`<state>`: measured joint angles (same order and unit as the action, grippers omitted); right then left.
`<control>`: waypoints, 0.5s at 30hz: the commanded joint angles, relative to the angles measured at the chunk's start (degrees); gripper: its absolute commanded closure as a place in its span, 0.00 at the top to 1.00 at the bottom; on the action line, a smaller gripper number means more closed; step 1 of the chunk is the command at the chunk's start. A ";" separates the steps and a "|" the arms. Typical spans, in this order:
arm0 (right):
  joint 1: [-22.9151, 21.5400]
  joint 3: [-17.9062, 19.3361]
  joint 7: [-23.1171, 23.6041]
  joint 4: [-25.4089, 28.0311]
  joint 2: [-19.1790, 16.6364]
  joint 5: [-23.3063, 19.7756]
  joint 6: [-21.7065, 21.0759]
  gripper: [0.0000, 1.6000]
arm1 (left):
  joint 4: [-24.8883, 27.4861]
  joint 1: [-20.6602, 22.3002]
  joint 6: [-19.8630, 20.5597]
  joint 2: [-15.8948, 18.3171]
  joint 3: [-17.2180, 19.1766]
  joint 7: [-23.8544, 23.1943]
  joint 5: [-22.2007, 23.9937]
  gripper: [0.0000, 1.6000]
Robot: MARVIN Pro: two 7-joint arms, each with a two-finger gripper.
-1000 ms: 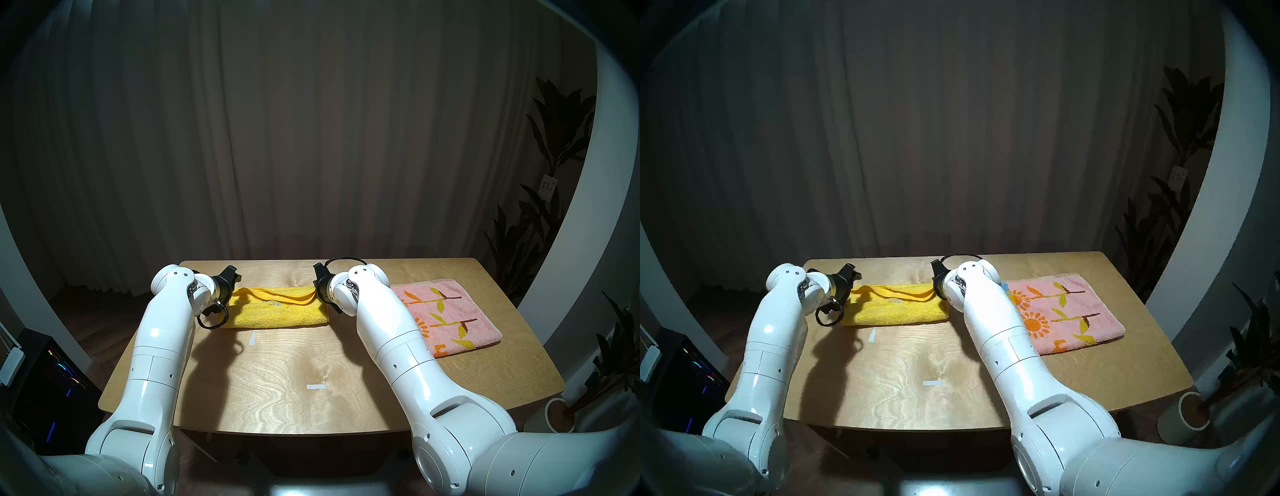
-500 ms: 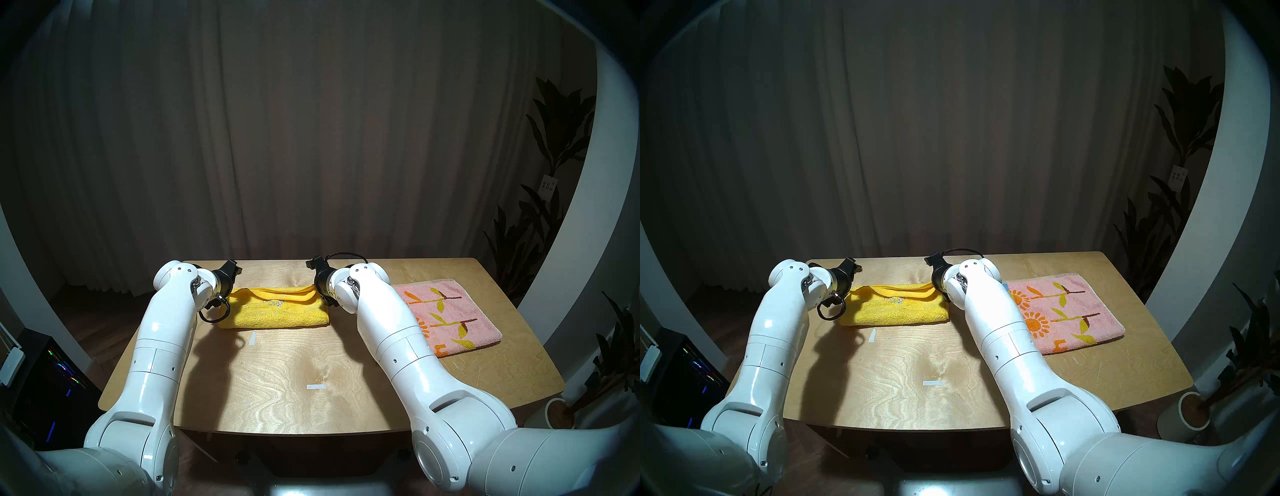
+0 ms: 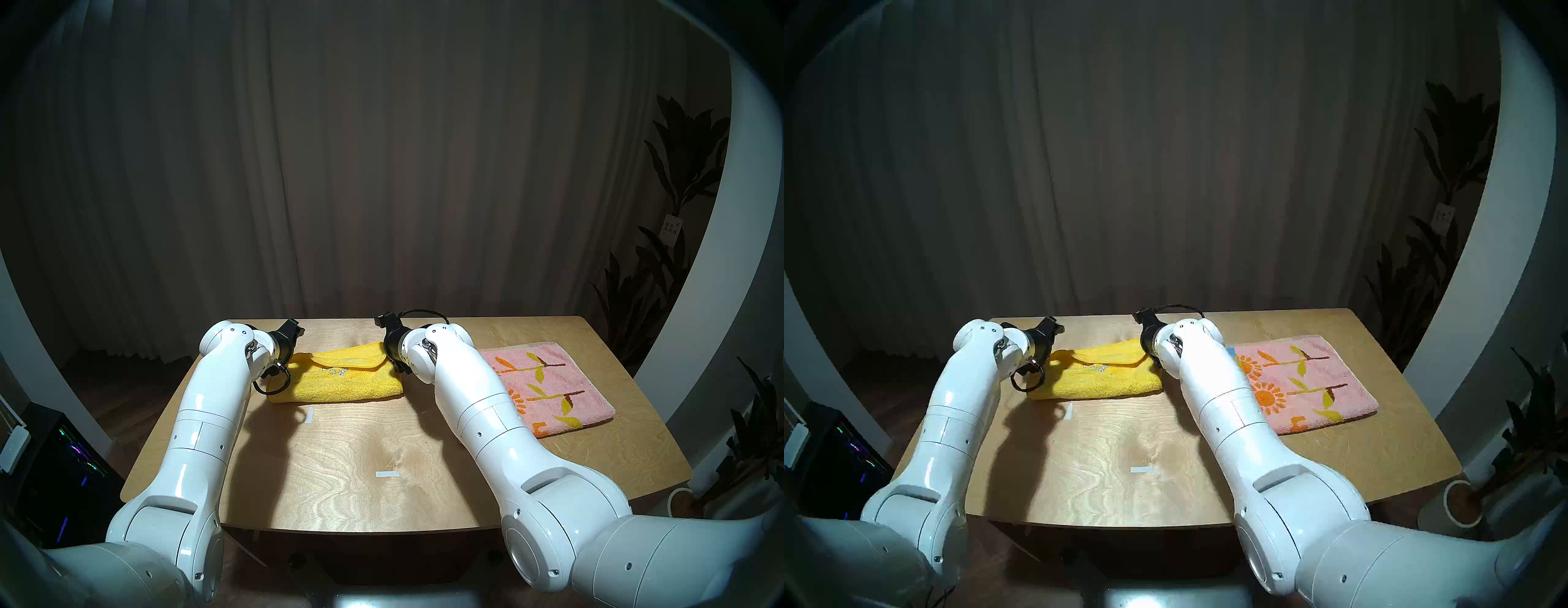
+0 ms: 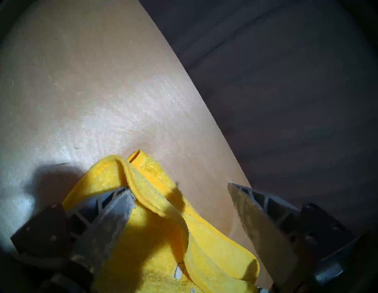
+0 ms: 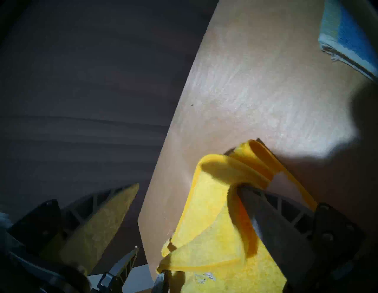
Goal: Fold each towel twice and stack them on table
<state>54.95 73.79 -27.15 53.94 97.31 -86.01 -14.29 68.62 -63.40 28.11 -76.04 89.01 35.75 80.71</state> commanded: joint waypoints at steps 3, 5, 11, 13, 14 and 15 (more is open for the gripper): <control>-4.70 -0.21 2.86 -2.30 1.50 0.38 1.02 1.00 | -1.69 4.45 -0.88 0.19 0.05 -2.62 -0.47 0.89; -5.34 -0.14 3.45 -3.45 1.52 0.37 1.23 1.00 | -3.36 5.26 -1.32 -0.09 0.10 -3.54 -0.45 0.89; -6.78 0.26 5.31 -6.05 1.45 0.07 1.83 1.00 | -7.14 6.73 -1.54 -0.07 -0.14 -7.71 -0.57 0.90; -7.12 0.46 6.16 -6.57 1.32 -0.06 1.96 1.00 | -7.99 7.11 -1.42 -0.12 -0.05 -8.69 -0.44 0.92; -7.21 0.67 6.62 -6.56 1.22 -0.18 2.05 1.00 | -8.17 7.30 -1.41 -0.10 -0.11 -9.07 -0.52 0.93; -7.26 0.79 6.91 -6.42 1.09 -0.21 2.09 1.00 | -8.17 7.39 -1.40 -0.13 -0.04 -9.34 -0.45 0.95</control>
<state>51.03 73.98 -23.32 47.03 98.06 -86.01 -12.67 61.03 -59.92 26.79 -76.00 89.16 29.97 80.04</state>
